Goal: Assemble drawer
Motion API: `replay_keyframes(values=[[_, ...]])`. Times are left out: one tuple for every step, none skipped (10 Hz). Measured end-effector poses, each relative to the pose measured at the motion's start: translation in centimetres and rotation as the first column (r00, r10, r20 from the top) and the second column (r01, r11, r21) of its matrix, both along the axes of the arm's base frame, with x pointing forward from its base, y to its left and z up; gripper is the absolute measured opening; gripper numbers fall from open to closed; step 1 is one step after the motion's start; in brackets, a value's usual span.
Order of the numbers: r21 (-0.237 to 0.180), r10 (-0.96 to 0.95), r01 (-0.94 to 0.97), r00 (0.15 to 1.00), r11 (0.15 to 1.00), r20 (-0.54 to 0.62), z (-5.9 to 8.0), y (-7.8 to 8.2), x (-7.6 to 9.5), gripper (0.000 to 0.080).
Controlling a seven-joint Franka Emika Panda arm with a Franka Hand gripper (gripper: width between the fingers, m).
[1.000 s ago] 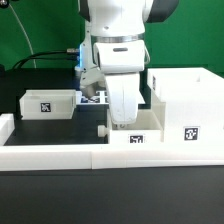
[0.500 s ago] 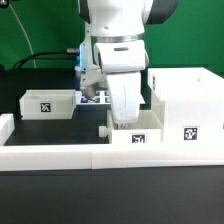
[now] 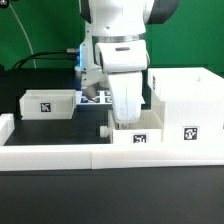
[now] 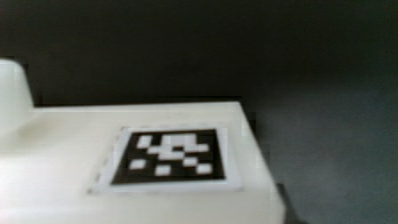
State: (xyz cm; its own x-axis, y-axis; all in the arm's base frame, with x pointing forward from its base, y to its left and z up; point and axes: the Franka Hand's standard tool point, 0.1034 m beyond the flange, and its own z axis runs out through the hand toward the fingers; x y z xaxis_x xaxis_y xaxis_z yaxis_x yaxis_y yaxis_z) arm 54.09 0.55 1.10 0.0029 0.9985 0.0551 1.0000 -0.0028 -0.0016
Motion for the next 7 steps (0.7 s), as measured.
replay_keyframes(values=[[0.002,0.000,0.000,1.000,1.000,0.000,0.02,0.53,-0.01,0.0041],[0.004,0.009,-0.009,1.000,1.000,-0.002,0.05,1.08,-0.01,0.0041],[0.007,0.043,-0.043,0.999,0.999,-0.001,0.01,1.33,0.04,0.0041],[0.007,0.065,-0.065,0.998,0.998,0.003,-0.02,1.33,0.14,0.0041],[0.009,0.060,-0.061,0.998,0.998,0.016,-0.05,1.20,0.19,0.0041],[0.009,0.058,-0.059,0.998,0.998,0.016,-0.05,1.19,0.18,0.0041],[0.009,0.058,-0.059,0.998,0.998,0.016,-0.05,1.19,0.19,0.0041]])
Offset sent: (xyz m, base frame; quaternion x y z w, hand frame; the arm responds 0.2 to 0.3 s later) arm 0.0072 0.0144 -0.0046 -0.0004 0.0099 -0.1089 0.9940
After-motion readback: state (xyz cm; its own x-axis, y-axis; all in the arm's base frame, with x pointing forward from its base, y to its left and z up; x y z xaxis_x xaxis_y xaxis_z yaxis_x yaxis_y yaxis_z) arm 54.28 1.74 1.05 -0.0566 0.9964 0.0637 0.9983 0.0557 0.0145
